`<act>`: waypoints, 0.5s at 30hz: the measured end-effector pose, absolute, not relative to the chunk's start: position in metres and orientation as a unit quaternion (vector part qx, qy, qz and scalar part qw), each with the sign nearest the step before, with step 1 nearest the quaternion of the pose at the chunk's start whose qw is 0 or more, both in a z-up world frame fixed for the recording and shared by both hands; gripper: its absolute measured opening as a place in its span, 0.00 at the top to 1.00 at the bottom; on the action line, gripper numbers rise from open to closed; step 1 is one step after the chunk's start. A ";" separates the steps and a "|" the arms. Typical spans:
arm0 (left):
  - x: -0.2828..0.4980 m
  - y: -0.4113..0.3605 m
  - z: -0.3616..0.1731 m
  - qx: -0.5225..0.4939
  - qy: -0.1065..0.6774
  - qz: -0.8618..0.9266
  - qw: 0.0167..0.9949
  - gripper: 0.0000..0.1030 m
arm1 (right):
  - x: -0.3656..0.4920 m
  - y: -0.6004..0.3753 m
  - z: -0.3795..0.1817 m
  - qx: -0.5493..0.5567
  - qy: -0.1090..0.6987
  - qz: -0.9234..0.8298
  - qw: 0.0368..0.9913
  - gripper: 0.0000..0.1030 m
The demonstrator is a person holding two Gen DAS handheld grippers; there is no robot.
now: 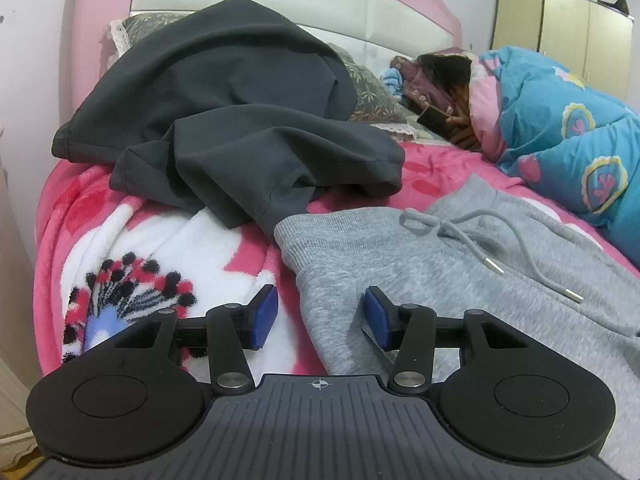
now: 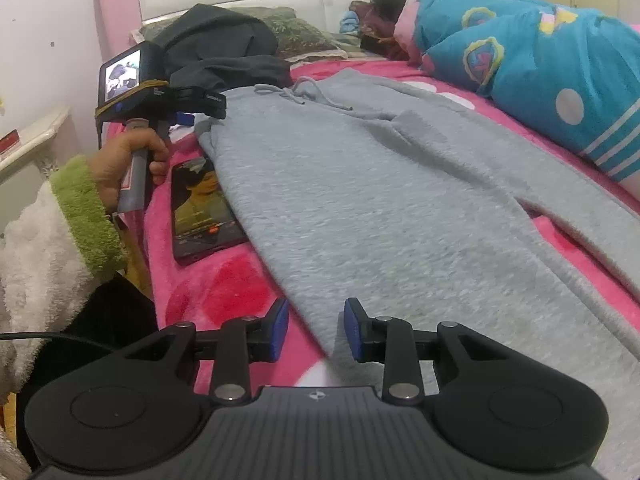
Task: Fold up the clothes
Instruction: 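Move the open right gripper toward the side edge of the grey sweatpants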
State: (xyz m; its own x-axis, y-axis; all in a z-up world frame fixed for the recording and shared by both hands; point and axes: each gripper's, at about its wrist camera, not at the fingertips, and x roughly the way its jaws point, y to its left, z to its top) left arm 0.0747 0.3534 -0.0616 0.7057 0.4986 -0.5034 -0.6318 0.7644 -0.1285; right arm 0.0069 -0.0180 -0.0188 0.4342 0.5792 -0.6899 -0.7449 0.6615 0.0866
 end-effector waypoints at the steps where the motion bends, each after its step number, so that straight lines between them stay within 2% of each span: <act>1: 0.075 0.353 -0.062 -0.146 0.226 0.310 0.912 0.53 | 0.006 -0.018 -0.019 -0.111 0.359 0.396 0.838 0.66; 15: 0.075 0.352 -0.062 -0.140 0.227 0.314 0.911 0.51 | 0.003 -0.020 -0.025 -0.051 0.386 0.408 0.826 0.63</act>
